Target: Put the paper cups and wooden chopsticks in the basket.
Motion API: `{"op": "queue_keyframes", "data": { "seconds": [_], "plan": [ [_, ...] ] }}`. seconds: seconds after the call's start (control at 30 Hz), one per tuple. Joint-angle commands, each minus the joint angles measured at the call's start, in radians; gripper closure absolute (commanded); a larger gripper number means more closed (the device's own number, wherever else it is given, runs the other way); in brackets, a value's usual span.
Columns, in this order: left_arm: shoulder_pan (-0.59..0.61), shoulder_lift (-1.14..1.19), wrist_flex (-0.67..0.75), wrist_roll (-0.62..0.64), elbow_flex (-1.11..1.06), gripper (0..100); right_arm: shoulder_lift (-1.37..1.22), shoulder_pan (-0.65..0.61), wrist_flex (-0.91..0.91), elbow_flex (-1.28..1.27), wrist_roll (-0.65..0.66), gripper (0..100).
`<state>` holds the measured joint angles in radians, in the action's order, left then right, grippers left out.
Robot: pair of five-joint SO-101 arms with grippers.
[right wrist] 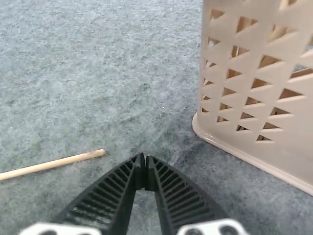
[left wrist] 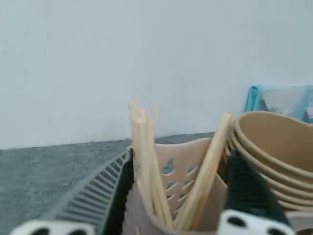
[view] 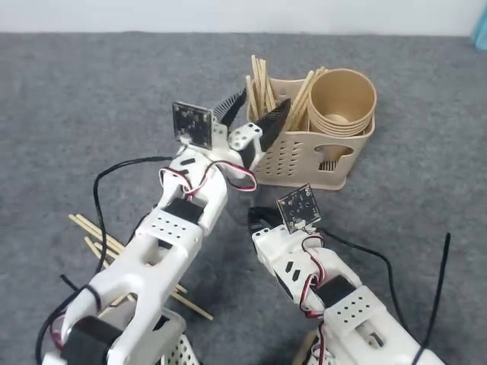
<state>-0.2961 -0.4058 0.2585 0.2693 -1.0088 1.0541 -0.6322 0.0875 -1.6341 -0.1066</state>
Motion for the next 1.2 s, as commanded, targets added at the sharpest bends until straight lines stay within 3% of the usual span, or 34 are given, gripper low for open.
{"op": "queue_keyframes", "data": {
  "seconds": [0.0,0.17,0.5,0.6,0.77,1.0,1.17],
  "plan": [
    [0.043,-0.077,-0.055,0.011,0.059,67,0.018,0.013,-0.021,0.034,0.023,99.0],
    [0.123,-0.327,-0.226,0.011,0.059,67,0.018,0.013,-0.021,0.034,0.023,99.0],
    [0.408,-0.927,-1.034,0.006,0.042,67,0.018,0.013,-0.021,0.034,0.023,99.0],
    [0.5,-0.99,-1.18,0.011,-0.022,67,0.018,0.013,-0.021,0.032,0.021,99.0],
    [0.657,-1.002,-1.181,0.012,-0.223,67,0.018,0.013,-0.019,0.032,0.021,98.7],
    [0.861,-0.999,-0.996,0.012,-0.499,67,0.019,0.007,0.054,0.054,0.021,98.6],
    [0.922,-0.997,-0.999,0.012,-0.555,67,0.019,0.012,0.085,0.068,0.021,98.6]
  ]
}}
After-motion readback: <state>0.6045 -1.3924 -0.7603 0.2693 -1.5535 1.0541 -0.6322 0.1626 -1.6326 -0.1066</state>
